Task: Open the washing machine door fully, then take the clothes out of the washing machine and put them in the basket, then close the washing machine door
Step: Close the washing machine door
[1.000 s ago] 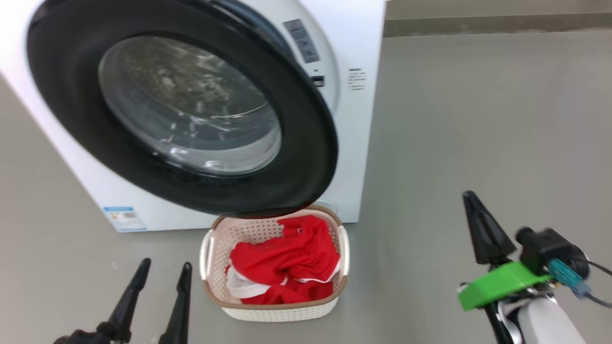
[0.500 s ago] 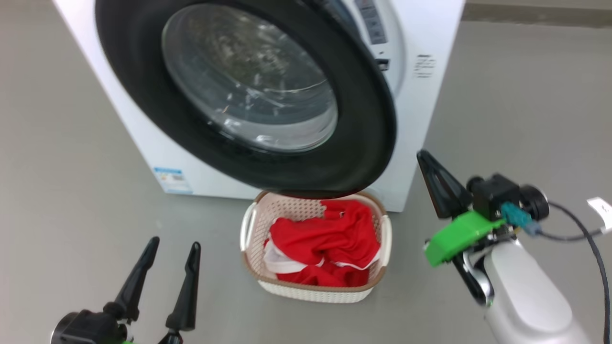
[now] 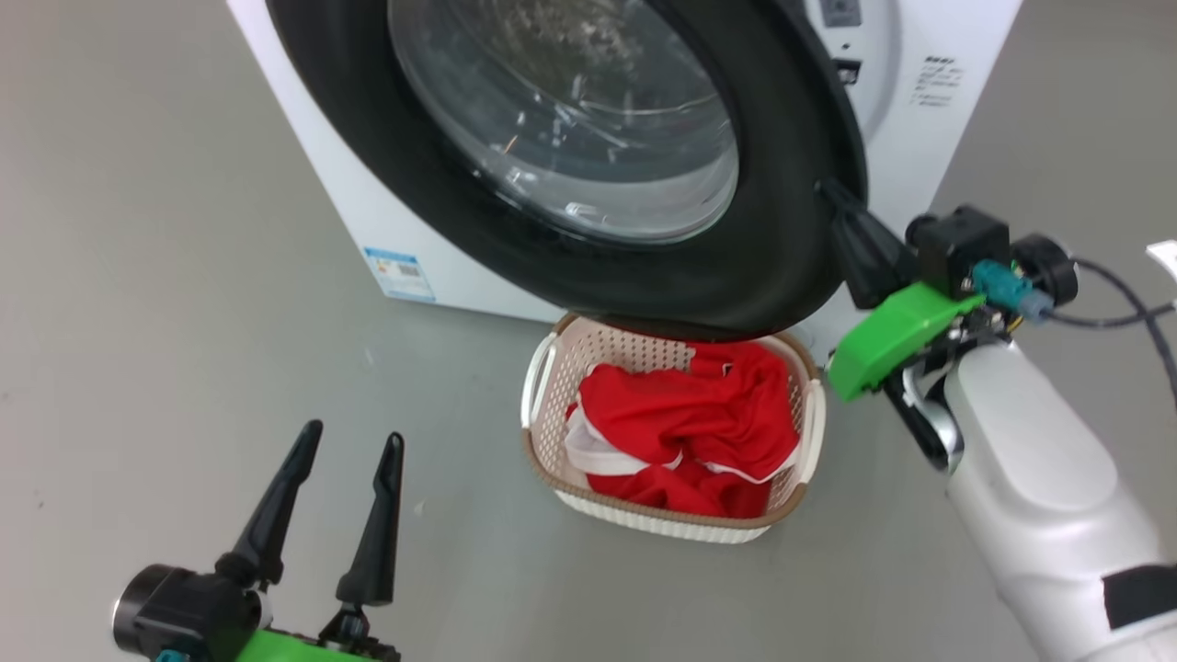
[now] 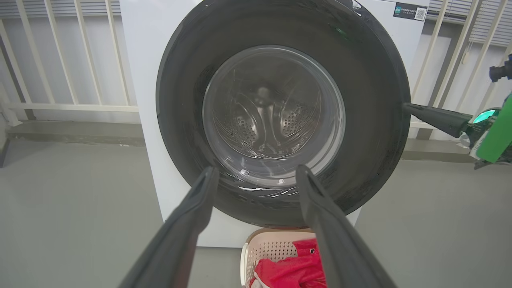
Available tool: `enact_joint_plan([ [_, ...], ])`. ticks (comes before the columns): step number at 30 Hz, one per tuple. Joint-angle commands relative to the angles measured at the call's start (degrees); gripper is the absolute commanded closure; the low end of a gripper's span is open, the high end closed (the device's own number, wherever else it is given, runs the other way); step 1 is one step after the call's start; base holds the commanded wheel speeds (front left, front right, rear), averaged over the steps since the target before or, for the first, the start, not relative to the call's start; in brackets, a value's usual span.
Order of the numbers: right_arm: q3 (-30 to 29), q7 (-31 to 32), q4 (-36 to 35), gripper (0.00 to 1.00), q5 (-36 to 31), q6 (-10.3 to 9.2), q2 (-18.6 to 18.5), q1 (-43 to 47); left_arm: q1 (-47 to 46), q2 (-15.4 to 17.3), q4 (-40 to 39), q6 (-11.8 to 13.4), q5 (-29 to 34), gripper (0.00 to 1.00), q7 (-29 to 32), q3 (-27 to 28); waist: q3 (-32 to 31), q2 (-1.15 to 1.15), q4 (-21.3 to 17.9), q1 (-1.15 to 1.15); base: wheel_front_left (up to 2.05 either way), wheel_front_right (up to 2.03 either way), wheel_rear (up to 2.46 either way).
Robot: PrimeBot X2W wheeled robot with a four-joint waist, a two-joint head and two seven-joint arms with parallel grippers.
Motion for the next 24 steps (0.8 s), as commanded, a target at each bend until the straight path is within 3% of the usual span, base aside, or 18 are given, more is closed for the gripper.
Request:
enact_joint_plan([
  [1, 0.8, -0.6, -0.8, 1.00, 0.2, 0.28, 0.4, -1.9, -2.2, 0.5, -1.5, -0.3, 0.5, 0.00, -0.5, 2.3, 1.4, 0.00, 1.1, 0.00, 0.00, 0.00, 0.00],
  [18, -5.1, -1.3, 6.4, 1.00, -3.4, 0.28, 1.6, -11.9, -5.4, -3.3, 0.0, -2.7, 3.8, 0.00, -0.5, 0.9, 5.8, 0.00, 0.9, 0.00, 0.00, 0.00, 0.00],
  [24, -5.6, -1.3, 9.9, 1.00, -4.2, 0.28, 0.2, -17.4, -6.7, -4.0, 0.1, -3.7, 3.5, 0.00, -0.5, 0.8, 8.2, 0.00, 2.3, 0.00, 0.00, 0.00, 0.00],
])
